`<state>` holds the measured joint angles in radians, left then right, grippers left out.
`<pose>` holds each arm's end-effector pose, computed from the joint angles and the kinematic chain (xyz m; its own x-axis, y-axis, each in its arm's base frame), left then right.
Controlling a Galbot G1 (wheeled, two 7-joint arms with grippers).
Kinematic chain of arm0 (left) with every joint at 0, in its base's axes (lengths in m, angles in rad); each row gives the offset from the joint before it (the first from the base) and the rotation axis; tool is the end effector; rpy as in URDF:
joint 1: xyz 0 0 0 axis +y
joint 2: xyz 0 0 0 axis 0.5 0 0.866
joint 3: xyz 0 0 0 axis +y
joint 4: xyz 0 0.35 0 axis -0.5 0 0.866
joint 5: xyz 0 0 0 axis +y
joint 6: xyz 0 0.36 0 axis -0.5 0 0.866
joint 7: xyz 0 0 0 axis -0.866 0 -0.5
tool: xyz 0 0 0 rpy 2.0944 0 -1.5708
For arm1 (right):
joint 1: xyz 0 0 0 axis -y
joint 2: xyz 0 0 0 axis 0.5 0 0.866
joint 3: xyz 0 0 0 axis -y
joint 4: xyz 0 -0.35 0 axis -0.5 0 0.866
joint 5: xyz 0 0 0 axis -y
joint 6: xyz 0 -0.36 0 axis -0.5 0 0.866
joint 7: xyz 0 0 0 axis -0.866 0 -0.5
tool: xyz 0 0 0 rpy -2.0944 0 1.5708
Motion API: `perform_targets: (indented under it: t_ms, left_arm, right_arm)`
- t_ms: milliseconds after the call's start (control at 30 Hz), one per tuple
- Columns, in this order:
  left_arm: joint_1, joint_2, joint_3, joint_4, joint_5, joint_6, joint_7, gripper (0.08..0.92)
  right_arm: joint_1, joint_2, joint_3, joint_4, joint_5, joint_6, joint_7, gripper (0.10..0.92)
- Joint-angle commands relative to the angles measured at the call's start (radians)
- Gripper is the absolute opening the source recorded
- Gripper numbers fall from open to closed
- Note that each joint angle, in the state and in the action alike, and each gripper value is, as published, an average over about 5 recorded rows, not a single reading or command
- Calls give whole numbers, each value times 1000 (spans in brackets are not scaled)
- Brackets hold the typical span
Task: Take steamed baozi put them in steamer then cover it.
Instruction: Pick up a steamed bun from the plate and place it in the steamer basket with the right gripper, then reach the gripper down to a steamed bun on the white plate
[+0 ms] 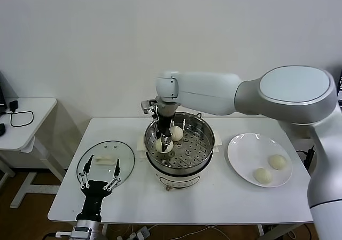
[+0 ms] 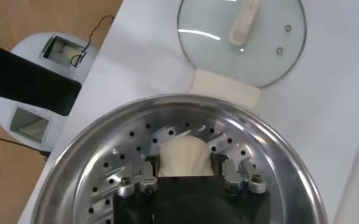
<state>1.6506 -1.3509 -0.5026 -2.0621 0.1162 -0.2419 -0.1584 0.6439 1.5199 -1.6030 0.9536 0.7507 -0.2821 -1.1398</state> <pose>0.1607 0.0328 -0.3261 -0.9880 0.0361 -0.1500 -0.0041 0.9657 0.2595 0.5848 0.2207 -0.0853 0.0785 -0.1587 0.9842 -0.9174 -0.3979 0.0090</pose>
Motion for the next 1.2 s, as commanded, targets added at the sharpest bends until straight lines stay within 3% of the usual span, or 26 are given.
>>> perform_targets:
  t_ms: [33, 200, 367, 633, 900, 1200]
  left_arm:
    - [0, -2, -2, 0, -2, 0, -2, 823]
    - [2, -6, -3, -2, -2, 0, -2, 823]
    - [4, -8, 0, -8, 1, 2, -3, 823]
    - [6, -11, 12, -17, 12, 6, -2, 823]
    - [15, -13, 13, -25, 16, 1, -2, 823]
    - [28, -24, 8, -20, 22, 0, -3, 823]
  right_arm:
    - [-32, 40, 3, -32, -8, -6, 13, 677]
    - [-10, -3, 16, 18, -15, -7, 21, 808]
    - [67, -142, 48, 149, -54, -4, 7, 822]
    - [212, -582, 91, 347, -220, 118, -130, 823]
    - [170, -917, 60, 326, -359, 232, -191, 823]
    - [-192, -988, 218, 169, -505, 343, -113, 823]
